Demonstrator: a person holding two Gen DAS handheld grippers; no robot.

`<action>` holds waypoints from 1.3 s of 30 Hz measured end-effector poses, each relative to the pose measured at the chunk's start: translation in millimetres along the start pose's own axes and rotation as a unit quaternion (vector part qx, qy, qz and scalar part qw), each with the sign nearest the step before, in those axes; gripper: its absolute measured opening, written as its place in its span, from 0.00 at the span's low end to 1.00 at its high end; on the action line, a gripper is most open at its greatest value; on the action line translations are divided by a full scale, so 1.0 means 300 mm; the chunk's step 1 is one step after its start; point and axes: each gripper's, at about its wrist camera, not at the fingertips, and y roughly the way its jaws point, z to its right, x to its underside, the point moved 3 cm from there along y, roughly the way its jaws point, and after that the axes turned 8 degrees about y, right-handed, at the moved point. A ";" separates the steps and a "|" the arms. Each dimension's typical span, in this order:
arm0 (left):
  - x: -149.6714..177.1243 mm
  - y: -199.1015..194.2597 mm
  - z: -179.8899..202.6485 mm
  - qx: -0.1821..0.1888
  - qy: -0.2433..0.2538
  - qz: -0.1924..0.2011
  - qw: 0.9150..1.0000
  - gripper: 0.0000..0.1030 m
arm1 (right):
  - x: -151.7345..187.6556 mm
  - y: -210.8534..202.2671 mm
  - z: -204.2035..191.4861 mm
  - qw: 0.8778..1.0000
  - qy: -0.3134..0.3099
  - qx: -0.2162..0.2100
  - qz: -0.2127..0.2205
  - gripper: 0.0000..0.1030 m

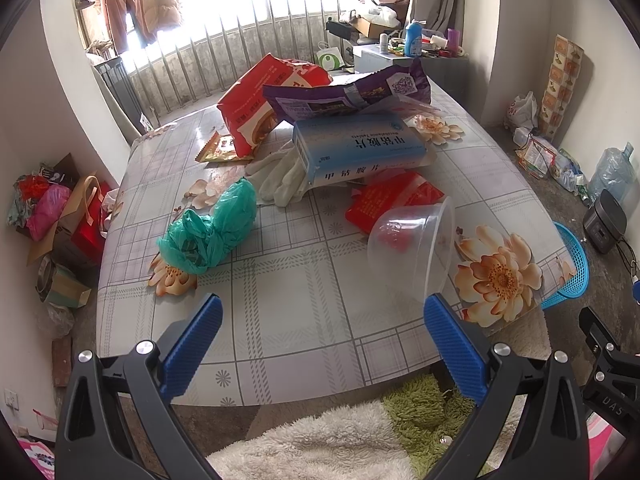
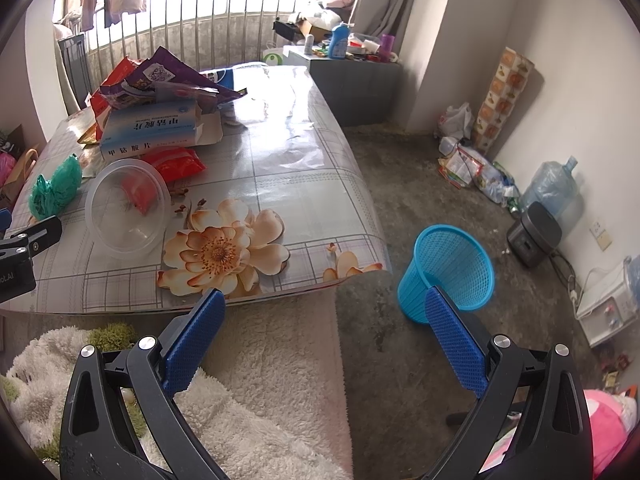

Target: Collect trash

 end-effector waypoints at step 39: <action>-0.006 0.062 -0.150 0.054 -0.031 0.044 0.997 0.96 | -0.132 -0.049 -0.141 0.992 0.022 -0.107 0.067 0.92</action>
